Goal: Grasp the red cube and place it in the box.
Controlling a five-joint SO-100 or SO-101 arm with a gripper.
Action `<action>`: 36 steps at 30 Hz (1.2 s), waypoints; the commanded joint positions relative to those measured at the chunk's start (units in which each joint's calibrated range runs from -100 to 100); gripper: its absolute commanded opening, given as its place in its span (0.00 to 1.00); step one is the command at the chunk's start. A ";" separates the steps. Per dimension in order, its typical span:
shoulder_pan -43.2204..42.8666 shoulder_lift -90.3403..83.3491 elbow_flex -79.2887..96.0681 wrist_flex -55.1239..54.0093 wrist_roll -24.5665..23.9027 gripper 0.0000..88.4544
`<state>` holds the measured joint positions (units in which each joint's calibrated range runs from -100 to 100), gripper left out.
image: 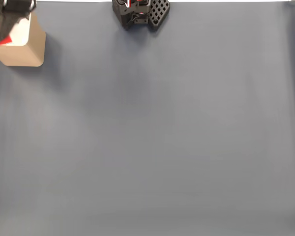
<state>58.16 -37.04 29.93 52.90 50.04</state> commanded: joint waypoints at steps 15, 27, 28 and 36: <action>8.53 -4.99 4.65 -0.36 -0.24 0.00; 8.67 -6.64 5.47 -0.44 -0.10 0.00; 8.67 -6.64 5.57 -0.36 -0.15 0.00; 8.46 -6.98 5.84 -0.36 -0.20 0.00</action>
<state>66.47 -41.73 36.98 52.90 50.04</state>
